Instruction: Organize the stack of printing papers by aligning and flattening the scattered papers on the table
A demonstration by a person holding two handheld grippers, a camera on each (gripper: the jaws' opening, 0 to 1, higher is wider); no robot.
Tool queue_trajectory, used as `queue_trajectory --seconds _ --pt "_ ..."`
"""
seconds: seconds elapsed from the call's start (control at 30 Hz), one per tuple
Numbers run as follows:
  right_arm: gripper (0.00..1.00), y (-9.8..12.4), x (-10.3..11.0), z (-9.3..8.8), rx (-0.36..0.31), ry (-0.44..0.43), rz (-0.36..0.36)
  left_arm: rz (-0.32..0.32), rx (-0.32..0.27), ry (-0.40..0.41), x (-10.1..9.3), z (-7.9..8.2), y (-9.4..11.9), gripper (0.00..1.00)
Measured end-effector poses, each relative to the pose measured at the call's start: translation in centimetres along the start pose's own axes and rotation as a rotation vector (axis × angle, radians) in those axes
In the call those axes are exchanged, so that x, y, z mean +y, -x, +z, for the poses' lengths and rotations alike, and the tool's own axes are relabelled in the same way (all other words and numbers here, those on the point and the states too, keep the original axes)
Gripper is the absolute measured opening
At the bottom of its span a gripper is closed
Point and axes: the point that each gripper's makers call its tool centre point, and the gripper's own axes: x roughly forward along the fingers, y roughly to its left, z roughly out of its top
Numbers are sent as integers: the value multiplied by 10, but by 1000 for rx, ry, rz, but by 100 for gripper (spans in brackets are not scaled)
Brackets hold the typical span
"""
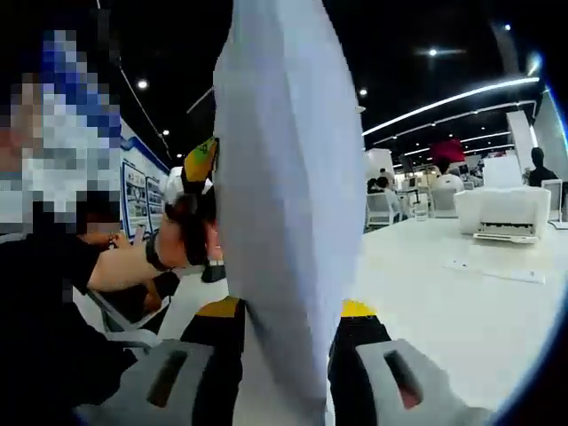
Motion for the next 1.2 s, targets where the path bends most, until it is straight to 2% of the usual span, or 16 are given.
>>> queue_trajectory --seconds 0.1,0.17,0.27,0.43,0.57,0.63,0.77,0.83,0.9,1.0,1.07,1.13,1.2 --pt "15 3 3 4 -22 -7 26 13 -9 13 5 1 2 23" --pt "0 3 11 4 -20 9 53 15 -10 22 5 1 2 23" --pt "0 3 12 6 -20 3 55 11 -5 6 2 1 2 23" --pt "0 7 11 13 10 42 61 -12 27 -52 1 7 4 25" --pt "0 16 11 21 95 152 68 -30 67 -106 2 16 9 28" --pt "0 20 11 31 145 186 83 -32 105 -134 5 22 12 32" --pt "0 29 10 44 217 250 81 -55 110 -172 4 36 16 33" --pt "0 32 9 50 263 304 74 -78 133 -217 -1 39 17 33" --pt "0 36 9 53 319 355 70 -98 171 -261 -5 40 18 34" --pt "0 40 10 60 383 447 62 -122 196 -289 -13 44 19 35" --pt "0 43 11 61 426 476 56 -143 212 -311 -17 44 20 37" --pt "0 45 8 60 477 537 37 -166 263 -356 -21 38 21 38" --pt "0 47 6 58 537 597 18 -175 290 -379 -24 34 20 38"
